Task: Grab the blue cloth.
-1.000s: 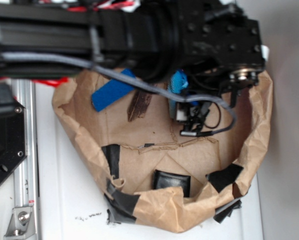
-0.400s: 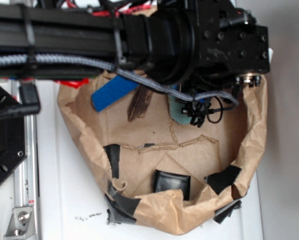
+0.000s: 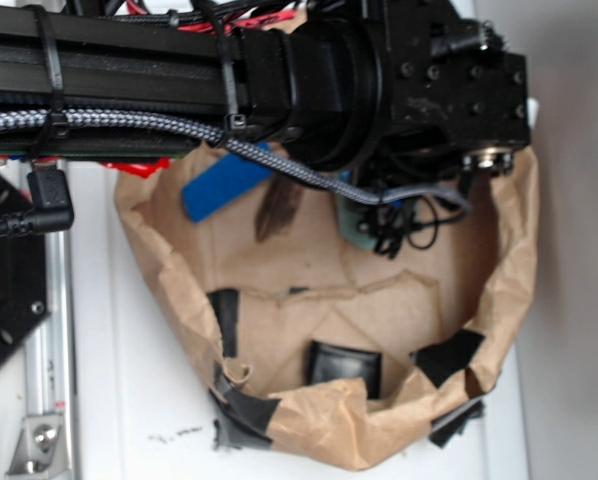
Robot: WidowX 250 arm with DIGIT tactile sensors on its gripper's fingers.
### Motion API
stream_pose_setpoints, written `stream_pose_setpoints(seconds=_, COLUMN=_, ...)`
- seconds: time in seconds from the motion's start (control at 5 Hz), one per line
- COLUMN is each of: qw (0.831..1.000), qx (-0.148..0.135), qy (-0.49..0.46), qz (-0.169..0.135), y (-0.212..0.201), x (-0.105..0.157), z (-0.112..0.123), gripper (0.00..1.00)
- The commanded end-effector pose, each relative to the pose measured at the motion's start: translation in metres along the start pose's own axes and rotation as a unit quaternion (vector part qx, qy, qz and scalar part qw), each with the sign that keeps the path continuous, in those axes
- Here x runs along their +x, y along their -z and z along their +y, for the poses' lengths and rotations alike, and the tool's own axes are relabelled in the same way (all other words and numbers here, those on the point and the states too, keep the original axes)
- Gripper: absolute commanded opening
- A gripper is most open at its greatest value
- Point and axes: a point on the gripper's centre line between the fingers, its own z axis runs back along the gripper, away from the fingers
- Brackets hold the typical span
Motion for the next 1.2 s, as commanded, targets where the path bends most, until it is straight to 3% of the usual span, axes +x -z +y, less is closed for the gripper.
stream_pose_setpoints(seconds=0.0, qw=0.986, qx=-0.035, qy=0.01, qz=-0.16, y=-0.093, x=-0.036, z=-0.005, gripper=0.0)
stream_pose_setpoints(seconds=0.2, qw=0.982, qx=-0.048, qy=0.023, qz=-0.182, y=-0.143, x=-0.05, z=-0.016, gripper=0.0)
stream_pose_setpoints(seconds=0.6, qw=0.984, qx=-0.05, qy=0.058, qz=-0.161, y=-0.142, x=-0.052, z=-0.03, gripper=0.0)
stream_pose_setpoints(seconds=0.8, qw=0.984, qx=-0.08, qy=0.073, qz=-0.143, y=-0.155, x=-0.057, z=-0.036, gripper=0.0)
stream_pose_setpoints(seconds=1.0, qw=0.988, qx=-0.067, qy=0.07, qz=-0.121, y=-0.15, x=-0.056, z=-0.04, gripper=0.0)
